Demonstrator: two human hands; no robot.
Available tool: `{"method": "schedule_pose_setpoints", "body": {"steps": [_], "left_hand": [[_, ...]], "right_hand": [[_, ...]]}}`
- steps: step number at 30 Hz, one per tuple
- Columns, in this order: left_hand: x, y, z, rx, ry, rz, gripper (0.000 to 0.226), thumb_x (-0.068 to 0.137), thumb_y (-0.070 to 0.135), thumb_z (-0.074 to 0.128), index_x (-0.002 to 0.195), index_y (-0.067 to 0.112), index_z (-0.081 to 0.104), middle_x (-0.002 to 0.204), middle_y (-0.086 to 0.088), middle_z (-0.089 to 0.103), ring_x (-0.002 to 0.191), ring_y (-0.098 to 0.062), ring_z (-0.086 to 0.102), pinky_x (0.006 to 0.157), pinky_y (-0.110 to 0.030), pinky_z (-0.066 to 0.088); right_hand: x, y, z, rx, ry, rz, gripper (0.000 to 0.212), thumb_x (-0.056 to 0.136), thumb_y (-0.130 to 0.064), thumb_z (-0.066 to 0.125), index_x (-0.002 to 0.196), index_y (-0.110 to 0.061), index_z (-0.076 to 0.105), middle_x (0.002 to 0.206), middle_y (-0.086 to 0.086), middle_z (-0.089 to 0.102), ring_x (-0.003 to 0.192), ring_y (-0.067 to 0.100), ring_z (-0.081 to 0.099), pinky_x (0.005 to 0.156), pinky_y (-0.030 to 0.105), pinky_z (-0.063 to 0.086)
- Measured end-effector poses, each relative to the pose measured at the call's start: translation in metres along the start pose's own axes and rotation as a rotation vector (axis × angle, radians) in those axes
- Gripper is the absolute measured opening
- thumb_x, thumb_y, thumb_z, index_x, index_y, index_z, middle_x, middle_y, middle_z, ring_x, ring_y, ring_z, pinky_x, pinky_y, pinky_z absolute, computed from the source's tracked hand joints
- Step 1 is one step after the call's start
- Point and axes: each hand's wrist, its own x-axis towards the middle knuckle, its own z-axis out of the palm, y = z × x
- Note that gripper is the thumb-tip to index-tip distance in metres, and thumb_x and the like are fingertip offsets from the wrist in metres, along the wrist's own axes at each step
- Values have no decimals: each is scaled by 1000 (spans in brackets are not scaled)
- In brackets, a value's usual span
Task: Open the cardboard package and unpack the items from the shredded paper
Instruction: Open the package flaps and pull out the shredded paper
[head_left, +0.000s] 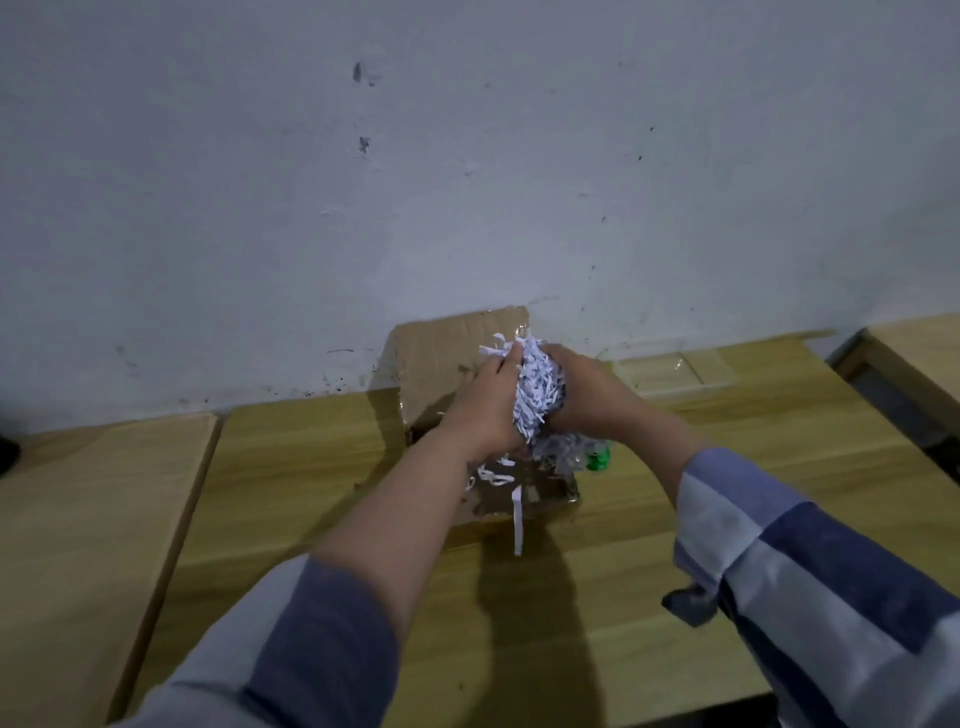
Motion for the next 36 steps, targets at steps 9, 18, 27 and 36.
{"method": "schedule_pose_setpoints", "body": {"steps": [9,18,27,36], "left_hand": [[40,112,44,3,-32,141,126,66,28,85,153,14,-4,156,-11,20,136,-39,29,111,-41,29],[67,176,158,-43,-200,87,116,72,26,80,154,16,-3,159,-5,14,138,-39,23,113,-42,25],[58,163,182,-40,-212,-5,107,74,34,79,153,27,7,160,3,14,144,-24,17,117,-35,18],[68,169,136,-14,-203,-67,103,71,50,77,152,26,18,158,-1,23,145,-24,22,116,-46,23]], "right_hand": [[-54,86,-67,-18,99,96,85,62,-10,81,137,-11,41,129,11,59,116,28,56,83,22,38],[-86,226,-53,126,-6,187,82,61,-15,82,134,-16,45,128,6,60,117,23,57,86,21,42],[-77,280,-30,-143,-266,235,116,65,-32,81,151,-31,4,151,11,24,134,36,28,108,41,30],[-56,254,-80,-203,-276,120,74,74,-19,77,139,-23,43,146,9,44,131,27,43,105,34,37]]}}
